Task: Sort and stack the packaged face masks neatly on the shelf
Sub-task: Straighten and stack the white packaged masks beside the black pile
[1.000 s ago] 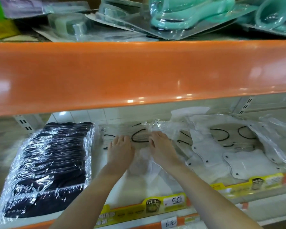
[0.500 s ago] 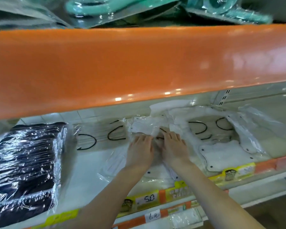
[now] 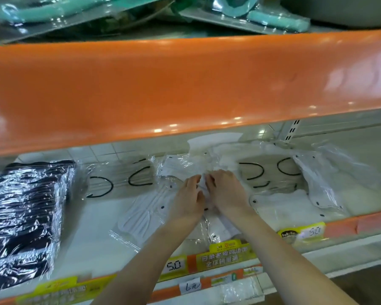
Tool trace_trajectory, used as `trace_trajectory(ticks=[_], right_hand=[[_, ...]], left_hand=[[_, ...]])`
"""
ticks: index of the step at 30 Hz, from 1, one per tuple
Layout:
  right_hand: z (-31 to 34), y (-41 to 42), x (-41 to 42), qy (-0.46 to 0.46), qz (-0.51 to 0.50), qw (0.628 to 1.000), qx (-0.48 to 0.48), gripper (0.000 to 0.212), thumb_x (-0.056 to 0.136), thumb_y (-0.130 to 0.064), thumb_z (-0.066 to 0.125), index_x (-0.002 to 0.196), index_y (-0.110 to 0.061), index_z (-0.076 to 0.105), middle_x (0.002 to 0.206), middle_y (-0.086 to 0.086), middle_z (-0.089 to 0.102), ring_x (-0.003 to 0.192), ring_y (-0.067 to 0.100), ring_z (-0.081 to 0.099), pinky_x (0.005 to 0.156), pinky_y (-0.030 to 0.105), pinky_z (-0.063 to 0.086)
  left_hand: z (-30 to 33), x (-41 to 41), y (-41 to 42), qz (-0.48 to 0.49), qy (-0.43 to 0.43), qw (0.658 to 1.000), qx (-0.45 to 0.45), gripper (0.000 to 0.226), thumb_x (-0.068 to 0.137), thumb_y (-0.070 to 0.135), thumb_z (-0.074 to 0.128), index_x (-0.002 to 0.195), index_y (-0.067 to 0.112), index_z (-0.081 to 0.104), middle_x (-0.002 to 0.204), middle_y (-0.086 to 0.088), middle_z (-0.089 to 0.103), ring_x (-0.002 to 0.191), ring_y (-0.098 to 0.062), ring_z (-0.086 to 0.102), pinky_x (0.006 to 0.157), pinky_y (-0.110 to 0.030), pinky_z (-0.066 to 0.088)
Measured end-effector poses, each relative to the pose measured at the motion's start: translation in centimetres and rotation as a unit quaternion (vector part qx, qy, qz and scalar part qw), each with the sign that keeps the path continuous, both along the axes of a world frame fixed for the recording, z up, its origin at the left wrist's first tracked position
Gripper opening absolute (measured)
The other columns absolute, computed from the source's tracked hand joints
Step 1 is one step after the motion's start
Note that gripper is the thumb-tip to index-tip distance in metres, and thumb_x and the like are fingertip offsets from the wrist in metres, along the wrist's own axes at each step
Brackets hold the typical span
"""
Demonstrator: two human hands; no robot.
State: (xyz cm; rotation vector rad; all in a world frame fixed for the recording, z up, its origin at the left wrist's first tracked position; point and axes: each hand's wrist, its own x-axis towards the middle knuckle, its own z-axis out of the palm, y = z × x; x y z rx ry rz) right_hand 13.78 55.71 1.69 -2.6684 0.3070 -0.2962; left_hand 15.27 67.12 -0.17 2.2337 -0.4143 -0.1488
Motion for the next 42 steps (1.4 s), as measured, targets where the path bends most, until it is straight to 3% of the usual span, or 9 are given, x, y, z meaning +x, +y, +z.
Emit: trace_trajectory(ticks=[4, 10, 16, 19, 21, 25, 30, 36, 42], right_hand=[[1.1, 0.0, 0.7, -0.014, 0.03, 0.994, 0.107, 0.041, 0.099, -0.022, 0.042, 0.058, -0.02, 0.042, 0.058, -0.006, 0.047, 0.055, 0.01, 0.045, 0.056, 0.026, 0.029], [3.0, 0.8, 1.1, -0.053, -0.007, 0.951, 0.304, 0.033, 0.091, -0.01, 0.043, 0.059, -0.01, 0.048, 0.058, 0.006, 0.052, 0.053, 0.019, 0.048, 0.049, 0.024, 0.031], [5.2, 2.2, 0.3, -0.074, 0.089, 0.897, 0.426, 0.024, 0.097, -0.018, 0.048, 0.086, -0.021, 0.069, 0.081, -0.002, 0.071, 0.083, 0.013, 0.069, 0.069, 0.025, 0.055], [5.6, 1.9, -0.1, -0.086, 0.158, 0.912, 0.37, 0.03, 0.096, -0.012, 0.048, 0.097, -0.034, 0.068, 0.092, -0.016, 0.07, 0.087, -0.004, 0.063, 0.075, 0.012, 0.047], [5.1, 1.2, -0.1, -0.11, 0.18, 0.943, 0.258, 0.036, 0.093, -0.003, 0.045, 0.113, -0.022, 0.068, 0.113, -0.008, 0.067, 0.101, 0.004, 0.059, 0.086, 0.009, 0.041], [3.5, -0.5, 0.4, -0.147, 0.191, 0.97, 0.035, 0.06, 0.077, 0.013, 0.046, 0.129, -0.014, 0.058, 0.134, 0.003, 0.057, 0.124, 0.025, 0.05, 0.103, 0.043, 0.041], [2.6, -1.2, 0.7, -0.199, 0.22, 0.944, -0.145, 0.069, 0.069, 0.012, 0.062, 0.132, -0.014, 0.052, 0.141, 0.008, 0.047, 0.129, 0.027, 0.044, 0.106, 0.044, 0.038], [2.3, -0.2, 0.9, -0.287, 0.271, 0.905, -0.159, 0.029, 0.075, -0.008, 0.059, 0.101, -0.014, 0.069, 0.111, 0.003, 0.066, 0.103, 0.025, 0.061, 0.091, 0.037, 0.046], [2.2, 1.3, 0.8, -0.271, 0.244, 0.921, -0.135, 0.031, 0.073, -0.009, 0.047, 0.091, -0.015, 0.071, 0.098, 0.0, 0.067, 0.088, 0.023, 0.062, 0.078, 0.033, 0.045]], left_hand=[[0.1, -0.7, -0.4, 0.007, 0.028, 0.997, -0.066, 0.048, 0.097, 0.009, 0.044, 0.143, 0.02, 0.039, 0.138, -0.003, 0.05, 0.122, -0.016, 0.05, 0.102, -0.039, 0.043], [-0.2, -0.4, -0.4, -0.005, 0.048, 0.997, -0.057, 0.078, 0.089, 0.026, 0.063, 0.151, 0.027, 0.014, 0.15, 0.0, 0.033, 0.133, -0.016, 0.04, 0.099, -0.043, 0.046], [1.3, 0.1, -0.6, 0.058, 0.009, 0.982, -0.18, 0.06, 0.095, 0.013, 0.051, 0.148, 0.021, 0.024, 0.132, 0.001, 0.05, 0.106, -0.004, 0.054, 0.081, -0.008, 0.042], [2.7, 1.1, 0.1, 0.121, -0.001, 0.946, -0.299, 0.024, 0.097, 0.028, 0.041, 0.107, 0.015, 0.058, 0.093, -0.01, 0.063, 0.083, -0.017, 0.06, 0.074, -0.022, 0.044], [3.6, 1.6, 1.0, 0.163, 0.001, 0.926, -0.34, 0.013, 0.094, 0.01, 0.049, 0.087, 0.011, 0.06, 0.074, -0.007, 0.059, 0.066, -0.014, 0.053, 0.062, -0.027, 0.042], [5.3, 3.2, 3.6, 0.223, -0.022, 0.915, -0.335, 0.01, 0.089, 0.002, 0.052, 0.08, 0.006, 0.057, 0.075, -0.011, 0.053, 0.071, -0.018, 0.046, 0.065, -0.033, 0.036], [7.8, 3.7, 6.4, 0.169, 0.068, 0.94, -0.29, 0.021, 0.091, 0.002, 0.056, 0.097, 0.02, 0.066, 0.096, -0.009, 0.068, 0.088, -0.025, 0.064, 0.08, -0.036, 0.052], [7.6, 2.5, 8.7, 0.014, 0.101, 0.986, -0.136, 0.017, 0.09, 0.013, 0.063, 0.104, 0.021, 0.069, 0.091, -0.001, 0.073, 0.081, -0.012, 0.069, 0.069, -0.02, 0.052], [6.1, 1.1, 9.4, 0.076, 0.136, 0.961, -0.23, 0.009, 0.088, 0.01, 0.064, 0.095, 0.004, 0.066, 0.084, -0.011, 0.069, 0.074, -0.017, 0.063, 0.07, -0.028, 0.05]])
